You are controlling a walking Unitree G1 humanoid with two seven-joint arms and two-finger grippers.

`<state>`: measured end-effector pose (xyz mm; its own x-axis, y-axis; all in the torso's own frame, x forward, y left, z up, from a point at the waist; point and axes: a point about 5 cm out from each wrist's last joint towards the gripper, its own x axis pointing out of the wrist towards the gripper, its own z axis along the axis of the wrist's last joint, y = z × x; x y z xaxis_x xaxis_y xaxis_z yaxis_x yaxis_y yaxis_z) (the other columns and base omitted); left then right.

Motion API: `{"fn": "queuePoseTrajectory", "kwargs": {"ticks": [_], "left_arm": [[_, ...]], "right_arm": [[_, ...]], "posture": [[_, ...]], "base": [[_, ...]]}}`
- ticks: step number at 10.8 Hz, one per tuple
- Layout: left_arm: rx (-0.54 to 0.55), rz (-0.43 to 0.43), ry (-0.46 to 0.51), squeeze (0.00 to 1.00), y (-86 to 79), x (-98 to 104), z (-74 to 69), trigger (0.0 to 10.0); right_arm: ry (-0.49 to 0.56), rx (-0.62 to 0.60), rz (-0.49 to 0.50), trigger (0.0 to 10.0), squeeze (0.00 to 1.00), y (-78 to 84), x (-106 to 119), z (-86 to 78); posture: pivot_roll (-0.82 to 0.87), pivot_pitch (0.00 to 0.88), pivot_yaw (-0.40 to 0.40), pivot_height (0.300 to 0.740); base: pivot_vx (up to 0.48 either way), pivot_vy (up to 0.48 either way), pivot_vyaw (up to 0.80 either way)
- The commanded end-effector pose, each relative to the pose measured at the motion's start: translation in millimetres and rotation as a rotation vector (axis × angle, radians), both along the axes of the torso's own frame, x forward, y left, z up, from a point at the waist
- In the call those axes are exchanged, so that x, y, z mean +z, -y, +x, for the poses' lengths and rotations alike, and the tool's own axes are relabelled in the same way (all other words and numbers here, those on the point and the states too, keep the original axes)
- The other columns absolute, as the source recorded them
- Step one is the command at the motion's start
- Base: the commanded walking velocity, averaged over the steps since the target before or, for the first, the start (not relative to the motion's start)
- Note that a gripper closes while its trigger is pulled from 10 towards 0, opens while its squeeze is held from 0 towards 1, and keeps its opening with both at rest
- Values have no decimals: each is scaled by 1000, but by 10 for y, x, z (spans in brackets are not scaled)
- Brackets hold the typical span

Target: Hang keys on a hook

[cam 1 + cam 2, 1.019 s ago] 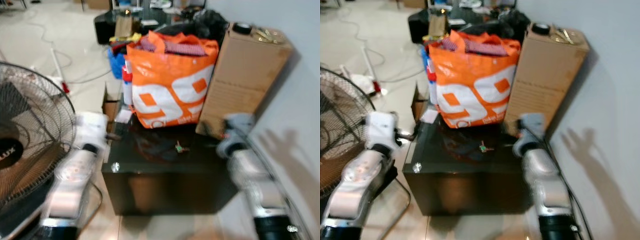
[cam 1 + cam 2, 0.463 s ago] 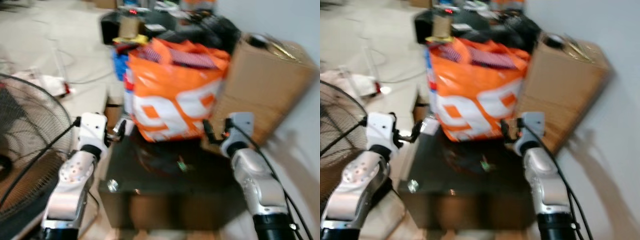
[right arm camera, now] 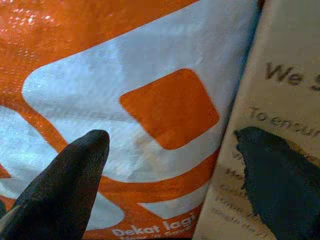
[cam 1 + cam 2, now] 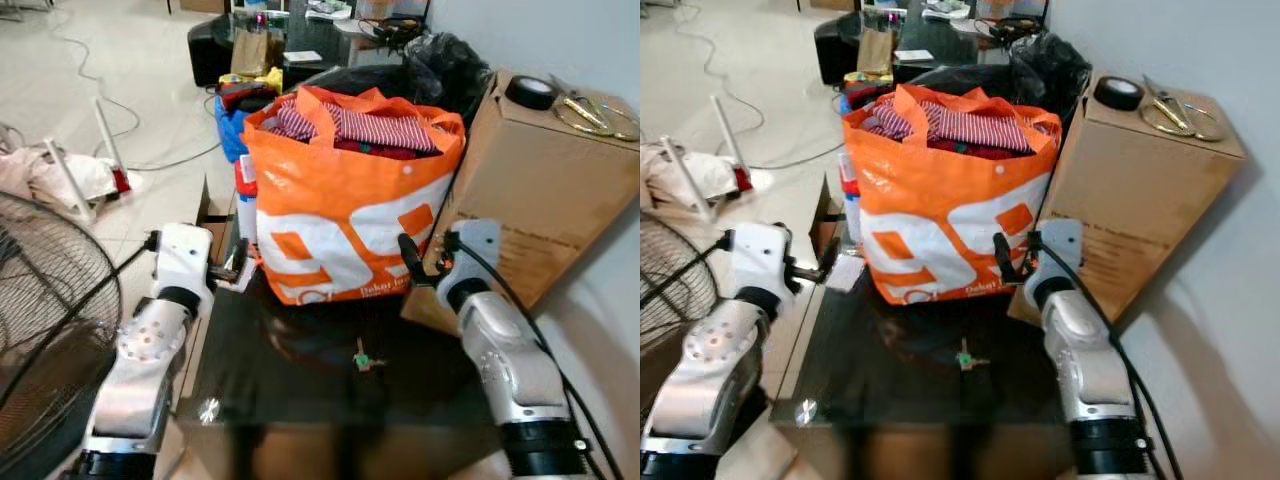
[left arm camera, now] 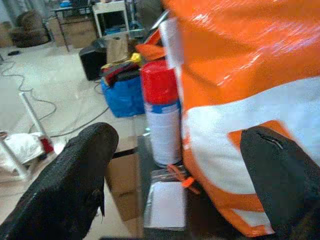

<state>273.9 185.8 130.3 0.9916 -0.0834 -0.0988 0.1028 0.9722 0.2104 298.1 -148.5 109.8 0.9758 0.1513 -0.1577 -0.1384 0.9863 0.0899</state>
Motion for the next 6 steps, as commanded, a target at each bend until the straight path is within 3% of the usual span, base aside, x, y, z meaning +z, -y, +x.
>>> {"fn": "queuePoseTrajectory", "kwargs": {"ticks": [1, 3, 6], "left_arm": [[2, 11, -6, 447, -7, -10, -5, 10000], [-1, 14, 7, 463, 0, 6, -1, 10000], [-2, 19, 14, 467, 16, 5, -3, 10000]], "right_arm": [[-9, 1, -13, 10000, 1000, 10, -6, 15], [-6, 31, -26, 10000, 1000, -22, -1, 23], [-26, 114, -51, 10000, 1000, -101, -30, 35]], "posture": [[52, 0, -75, 740], [52, 0, -79, 740], [59, 0, -89, 740]], "base": [[0, 0, 0], [0, 0, 0], [0, -425, 800]]}}
